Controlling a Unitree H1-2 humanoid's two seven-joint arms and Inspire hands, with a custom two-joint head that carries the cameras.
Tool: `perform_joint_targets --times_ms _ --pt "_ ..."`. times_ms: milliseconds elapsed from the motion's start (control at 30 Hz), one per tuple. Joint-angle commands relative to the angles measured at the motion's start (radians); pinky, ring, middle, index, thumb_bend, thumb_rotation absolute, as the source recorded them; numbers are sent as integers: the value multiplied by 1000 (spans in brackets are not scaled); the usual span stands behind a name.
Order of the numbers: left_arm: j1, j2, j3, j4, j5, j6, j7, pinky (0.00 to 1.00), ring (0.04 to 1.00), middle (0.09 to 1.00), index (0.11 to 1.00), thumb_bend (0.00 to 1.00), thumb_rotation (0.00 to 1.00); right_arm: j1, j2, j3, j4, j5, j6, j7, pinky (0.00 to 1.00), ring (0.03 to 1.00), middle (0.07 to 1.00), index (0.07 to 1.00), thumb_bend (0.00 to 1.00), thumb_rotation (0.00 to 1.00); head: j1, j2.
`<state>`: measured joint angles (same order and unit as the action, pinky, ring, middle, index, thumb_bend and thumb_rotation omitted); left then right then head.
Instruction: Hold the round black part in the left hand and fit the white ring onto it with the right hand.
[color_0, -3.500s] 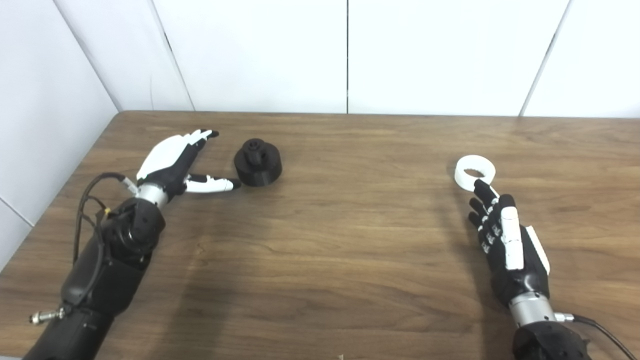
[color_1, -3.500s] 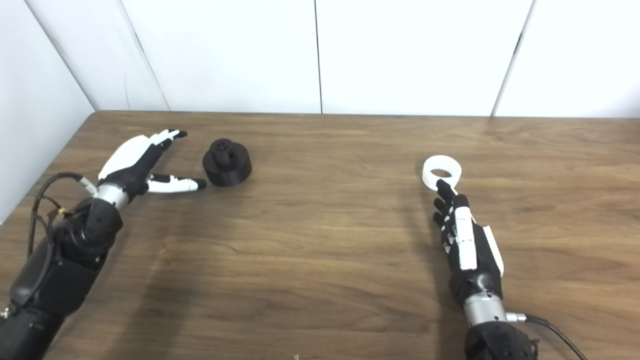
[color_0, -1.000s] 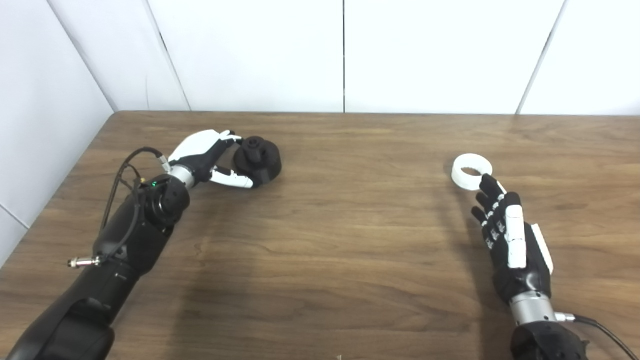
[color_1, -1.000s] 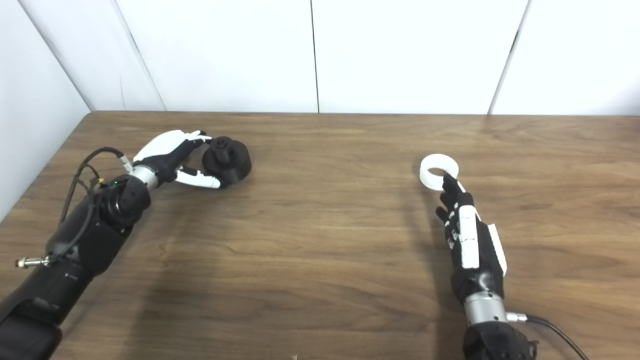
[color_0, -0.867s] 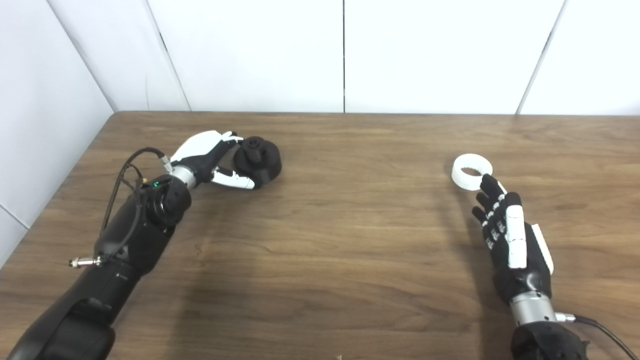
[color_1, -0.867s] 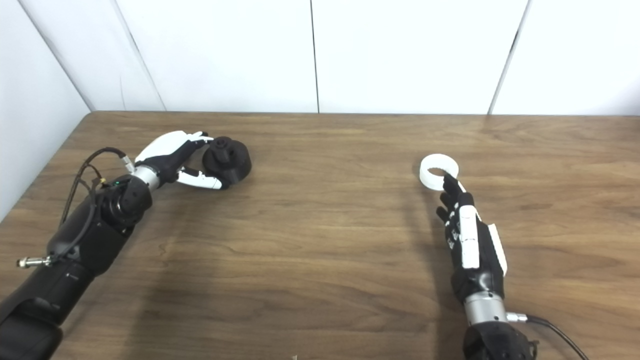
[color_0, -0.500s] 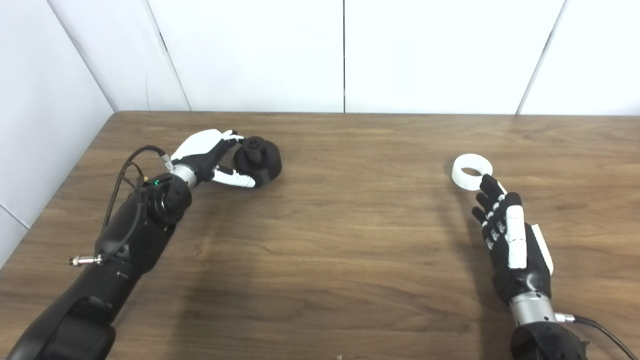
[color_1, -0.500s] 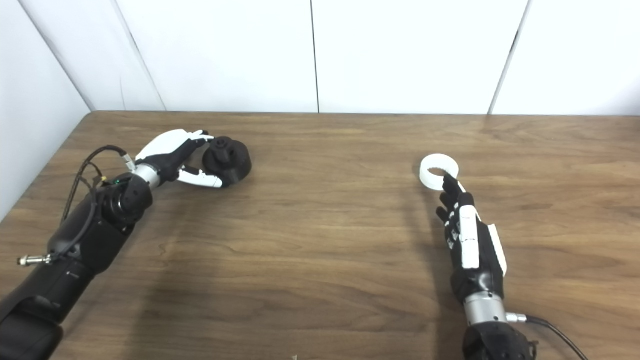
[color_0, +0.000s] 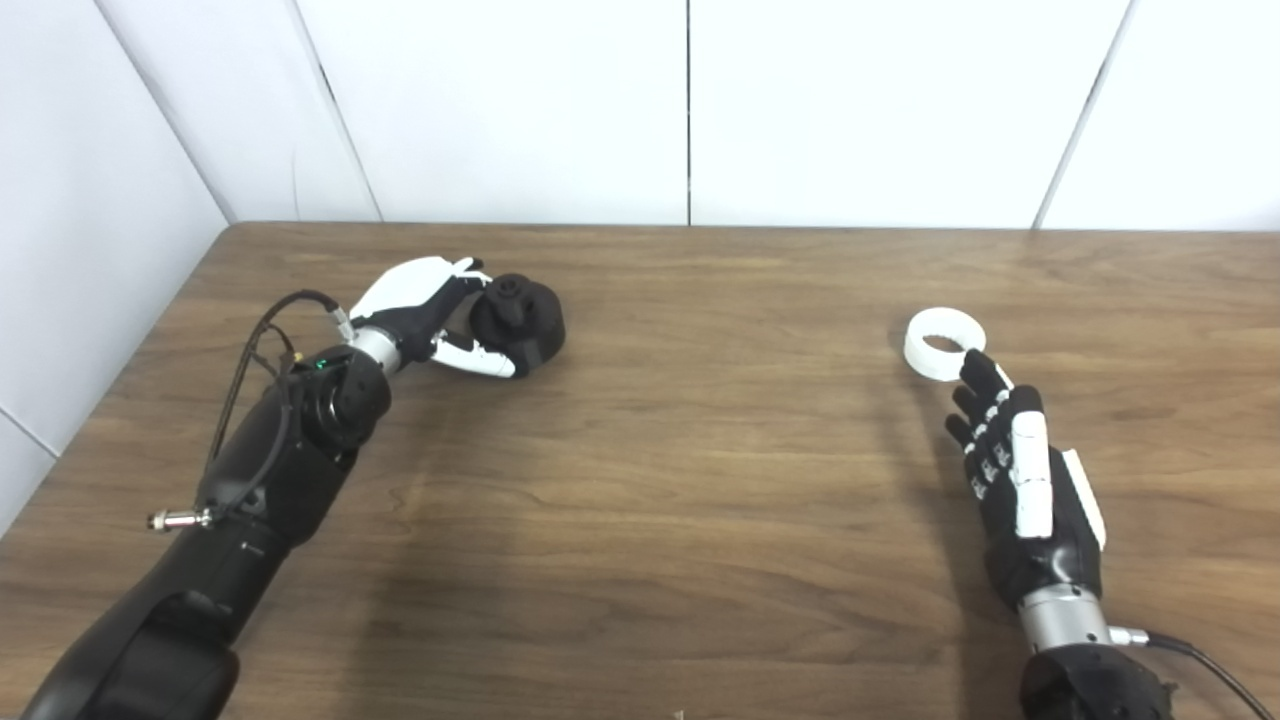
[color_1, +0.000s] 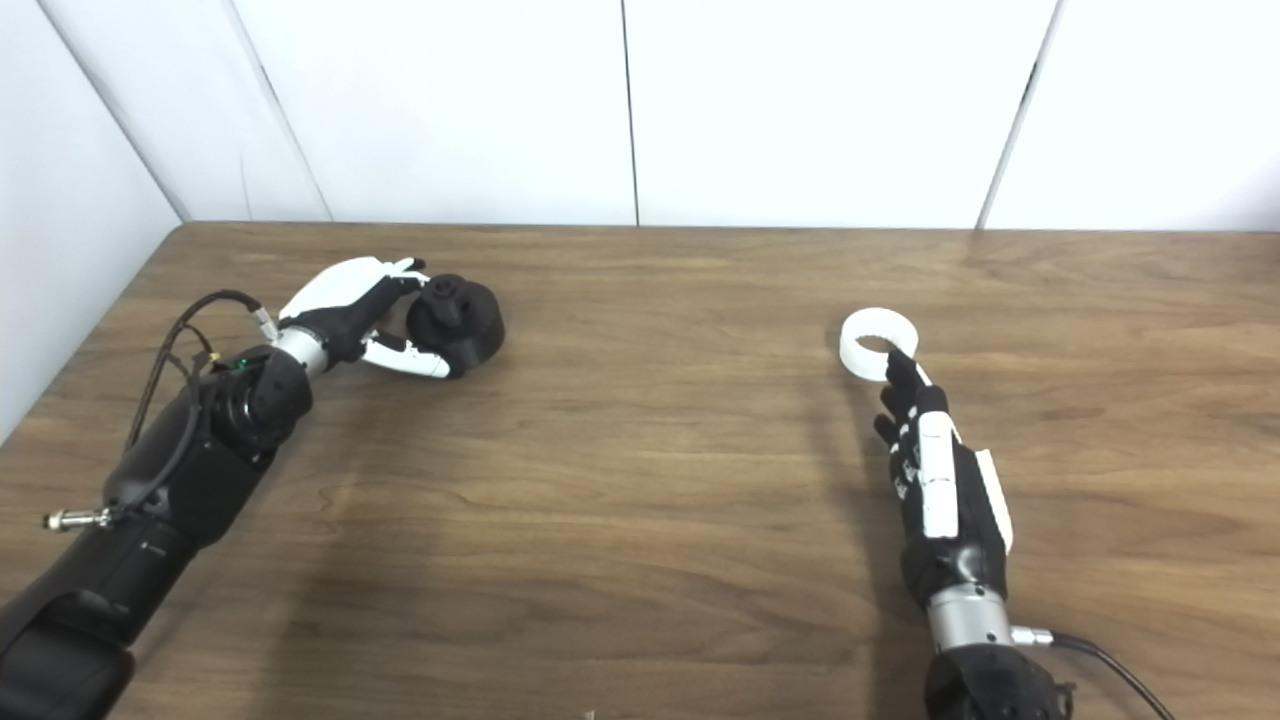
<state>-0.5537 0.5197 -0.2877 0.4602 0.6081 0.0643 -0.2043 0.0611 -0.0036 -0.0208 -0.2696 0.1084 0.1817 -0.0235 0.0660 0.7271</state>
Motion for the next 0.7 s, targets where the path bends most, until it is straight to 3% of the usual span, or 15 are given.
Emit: perform_joint_targets --times_ms 0,500,667 --pt "-49 15 21 -8 -10 -26 34 859 1000 996 765 860 434 43 23 1 -30 5 -41 0 945 960 953 913 524 1000 0 2" --pt "-35 2 29 2 -16 -67 83 864 996 962 711 803 385 41 15 1 -31 4 -38 4 955 963 955 917 539 1000 -1 6" --pt "-18 -6 36 -24 -25 -50 77 884 999 949 713 799 386 38 10 -2 -28 5 -40 7 953 965 958 917 538 1000 -3 7"
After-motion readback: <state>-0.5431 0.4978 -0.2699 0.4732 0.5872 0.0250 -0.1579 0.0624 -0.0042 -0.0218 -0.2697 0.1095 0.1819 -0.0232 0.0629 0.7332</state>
